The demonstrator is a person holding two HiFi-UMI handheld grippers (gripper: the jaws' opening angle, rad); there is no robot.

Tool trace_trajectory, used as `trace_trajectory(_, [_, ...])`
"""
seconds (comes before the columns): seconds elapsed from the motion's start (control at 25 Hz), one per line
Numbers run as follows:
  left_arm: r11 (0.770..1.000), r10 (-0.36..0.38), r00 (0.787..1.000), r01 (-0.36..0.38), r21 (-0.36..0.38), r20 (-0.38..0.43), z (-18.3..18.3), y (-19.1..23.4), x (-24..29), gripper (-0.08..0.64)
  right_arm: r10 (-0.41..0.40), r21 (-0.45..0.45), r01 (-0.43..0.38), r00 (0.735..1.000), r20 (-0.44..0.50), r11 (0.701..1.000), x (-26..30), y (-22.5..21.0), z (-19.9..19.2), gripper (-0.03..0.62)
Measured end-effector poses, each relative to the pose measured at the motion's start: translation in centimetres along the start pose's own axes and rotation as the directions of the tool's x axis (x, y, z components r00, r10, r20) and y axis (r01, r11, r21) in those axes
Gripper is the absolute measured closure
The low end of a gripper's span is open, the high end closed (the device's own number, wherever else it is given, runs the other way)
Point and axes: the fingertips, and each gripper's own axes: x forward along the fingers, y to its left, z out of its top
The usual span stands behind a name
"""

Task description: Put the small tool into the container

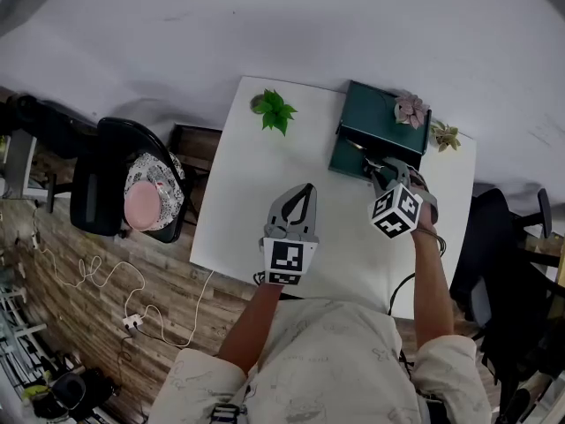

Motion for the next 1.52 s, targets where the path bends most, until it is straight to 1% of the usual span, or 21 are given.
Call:
trace_trajectory(0.44, [0.999,0.035,0.999,-0.035,0.027,0.024,1.6,-2.0,-2.7,0.555,-0.046,0.105,0.035,0.994,0.1,0.994,-4.1,0.6,-0.5,0.463])
trace_trajectory(0.88, [0.997,0.055,0.997,-0.058,0.052,0.061,3.0,-3.9,-5.0,0.555,-0.124,0.223,0.077,0.971,0.204,0.972,-9.3,0.7,-1.2,0.463])
trace_trajectory(1.16, [0.996,0.059,0.994,-0.064,0.058,0.088,3.9,-5.1,-6.0,0.555,-0.198,0.327,0.105,0.943,0.266,0.939,-12.8,0.6,-2.1,0.465])
trace_trajectory(1.4, [0.995,0.066,0.991,-0.074,0.066,0.115,4.6,-6.0,-6.8,0.555,-0.265,0.452,0.096,0.907,0.327,0.887,-15.5,0.1,-2.9,0.465])
trace_trajectory(1.52, [0.994,0.072,0.989,-0.081,0.071,0.126,4.9,-6.2,-7.1,0.555,-0.279,0.498,0.076,0.895,0.347,0.864,-16.0,0.1,-3.4,0.465])
